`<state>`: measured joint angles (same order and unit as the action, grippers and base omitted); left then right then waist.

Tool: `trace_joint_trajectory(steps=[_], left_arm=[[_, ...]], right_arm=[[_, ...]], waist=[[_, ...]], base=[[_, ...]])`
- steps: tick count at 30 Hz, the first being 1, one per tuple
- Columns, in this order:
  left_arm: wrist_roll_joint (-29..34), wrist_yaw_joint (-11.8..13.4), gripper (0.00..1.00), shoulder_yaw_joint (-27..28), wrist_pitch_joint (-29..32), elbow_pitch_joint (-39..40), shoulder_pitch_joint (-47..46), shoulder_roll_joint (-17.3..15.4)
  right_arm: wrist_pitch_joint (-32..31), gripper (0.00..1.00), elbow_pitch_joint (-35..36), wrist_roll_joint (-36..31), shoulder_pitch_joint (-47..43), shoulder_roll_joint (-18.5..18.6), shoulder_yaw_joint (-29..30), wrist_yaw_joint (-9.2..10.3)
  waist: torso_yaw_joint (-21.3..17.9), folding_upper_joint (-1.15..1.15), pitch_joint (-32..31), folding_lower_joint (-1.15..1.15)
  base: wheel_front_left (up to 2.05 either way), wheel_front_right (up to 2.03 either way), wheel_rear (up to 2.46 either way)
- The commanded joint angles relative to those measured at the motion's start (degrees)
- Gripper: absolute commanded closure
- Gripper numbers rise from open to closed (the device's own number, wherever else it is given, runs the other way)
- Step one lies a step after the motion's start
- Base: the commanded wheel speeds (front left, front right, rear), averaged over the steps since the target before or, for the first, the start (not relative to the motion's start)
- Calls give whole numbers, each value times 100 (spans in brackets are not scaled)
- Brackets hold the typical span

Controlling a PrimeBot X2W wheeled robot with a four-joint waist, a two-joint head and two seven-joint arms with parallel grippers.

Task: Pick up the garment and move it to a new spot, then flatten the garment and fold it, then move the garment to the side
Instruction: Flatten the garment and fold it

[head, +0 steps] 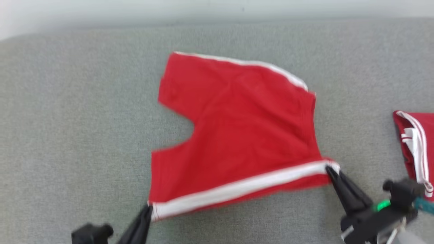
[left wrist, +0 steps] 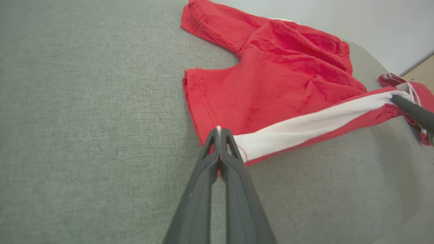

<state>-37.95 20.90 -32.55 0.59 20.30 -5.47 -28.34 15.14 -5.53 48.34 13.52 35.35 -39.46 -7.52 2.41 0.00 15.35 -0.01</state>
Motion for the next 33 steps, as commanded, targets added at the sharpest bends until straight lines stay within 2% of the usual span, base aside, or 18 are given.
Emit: trace_joint_trajectory(steps=[1, 12, 17, 22, 26, 33], left_arm=[[-132, 52, 100, -12, 43, 72, 266, -54], [-478, 222, 100, -103, 461, 528, 1130, -445], [-447, 255, 100, -2, 477, 743, 1123, -571], [-548, 172, 100, 144, 525, 714, 844, -598], [-514, -70, 100, 274, 655, 509, 259, -724], [-584, -590, 100, 347, 896, -178, -1392, -367]], right_arm=[[10, 100, -5, -3, -229, 25, 72, 6], [-348, 100, 211, -138, -1365, 4, 507, 7], [-646, 100, 506, -274, -1626, -131, 779, 6], [-877, 100, 613, -330, -1636, -386, 1098, 7], [-1100, 100, 742, -501, -1343, -595, 1265, 7], [-1225, 100, 774, -655, -644, -918, 1428, 6]], waist=[[7, 0, -246, 1], [93, 0, -671, 1], [46, 0, -719, 1], [-43, 0, -696, 1], [-121, 0, -575, 1], [-290, 0, -55, 1]], base=[[0, 0, 0], [0, 0, 0], [0, 0, 0], [0, 0, 0], [0, 0, 0], [0, 0, 0]])
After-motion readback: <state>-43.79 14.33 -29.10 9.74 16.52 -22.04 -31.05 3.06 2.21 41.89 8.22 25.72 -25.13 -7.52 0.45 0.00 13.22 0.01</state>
